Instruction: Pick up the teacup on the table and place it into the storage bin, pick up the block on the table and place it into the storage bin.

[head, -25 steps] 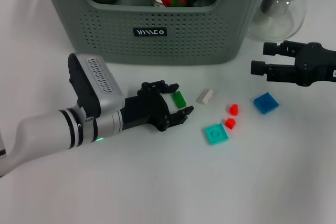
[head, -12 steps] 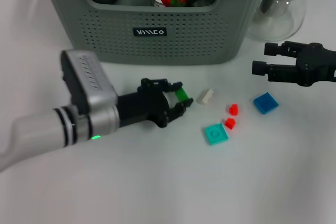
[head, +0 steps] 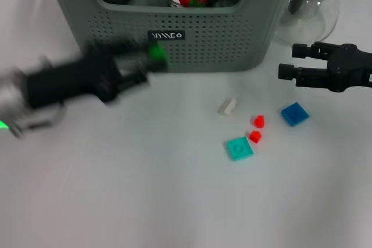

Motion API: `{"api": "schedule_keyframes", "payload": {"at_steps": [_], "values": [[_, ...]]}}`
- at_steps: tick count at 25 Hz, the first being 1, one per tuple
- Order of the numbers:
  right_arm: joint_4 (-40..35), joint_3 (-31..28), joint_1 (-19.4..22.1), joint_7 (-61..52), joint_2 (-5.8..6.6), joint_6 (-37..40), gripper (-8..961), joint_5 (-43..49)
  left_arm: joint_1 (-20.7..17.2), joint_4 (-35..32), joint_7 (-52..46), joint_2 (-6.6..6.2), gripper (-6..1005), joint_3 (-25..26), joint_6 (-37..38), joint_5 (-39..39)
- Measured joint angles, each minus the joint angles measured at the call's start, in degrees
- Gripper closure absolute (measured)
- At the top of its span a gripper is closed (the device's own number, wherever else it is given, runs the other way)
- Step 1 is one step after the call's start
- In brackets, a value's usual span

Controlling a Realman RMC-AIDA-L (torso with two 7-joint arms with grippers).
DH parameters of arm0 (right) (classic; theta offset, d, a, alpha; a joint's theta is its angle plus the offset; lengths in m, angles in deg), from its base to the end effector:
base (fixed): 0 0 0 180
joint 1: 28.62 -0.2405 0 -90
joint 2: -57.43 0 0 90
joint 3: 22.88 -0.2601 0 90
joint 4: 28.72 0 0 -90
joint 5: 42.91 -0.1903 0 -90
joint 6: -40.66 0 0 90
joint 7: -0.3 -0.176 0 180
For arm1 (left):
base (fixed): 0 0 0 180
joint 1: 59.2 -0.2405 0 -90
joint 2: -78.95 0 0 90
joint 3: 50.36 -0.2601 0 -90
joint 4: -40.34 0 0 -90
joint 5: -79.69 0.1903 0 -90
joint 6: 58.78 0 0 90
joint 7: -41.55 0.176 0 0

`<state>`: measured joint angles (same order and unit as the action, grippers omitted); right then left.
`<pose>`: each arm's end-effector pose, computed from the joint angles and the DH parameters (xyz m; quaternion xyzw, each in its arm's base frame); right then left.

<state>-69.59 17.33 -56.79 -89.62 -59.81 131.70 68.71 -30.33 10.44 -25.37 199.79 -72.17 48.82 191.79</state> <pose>0.2467 0.3276 -0.0068 -0.9144 0.2852 0.2582 0.1263 -0.2162 0.2898 -0.0086 -0.8821 -0.1591 -0.4270 0.1191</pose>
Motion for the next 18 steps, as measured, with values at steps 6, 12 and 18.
{"api": "schedule_keyframes", "payload": {"at_steps": [6, 12, 18], "values": [[0.0, 0.3, -0.1, 0.3, -0.12, -0.5, 97, 0.0, 8.8, -20.8, -26.7, -1.10, 529, -0.3, 1.2, -6.3], [-0.1, 0.3, -0.1, 0.4, -0.49, -0.6, 97, 0.0, 20.6, -25.6, -51.3, -6.46, 508, -22.7, -27.5, 6.2], [-0.1, 0.4, -0.4, 0.5, -0.63, -1.4, 98, 0.0, 31.7, -15.8, -67.3, -5.93, 486, -37.0, -44.7, 28.0]]}}
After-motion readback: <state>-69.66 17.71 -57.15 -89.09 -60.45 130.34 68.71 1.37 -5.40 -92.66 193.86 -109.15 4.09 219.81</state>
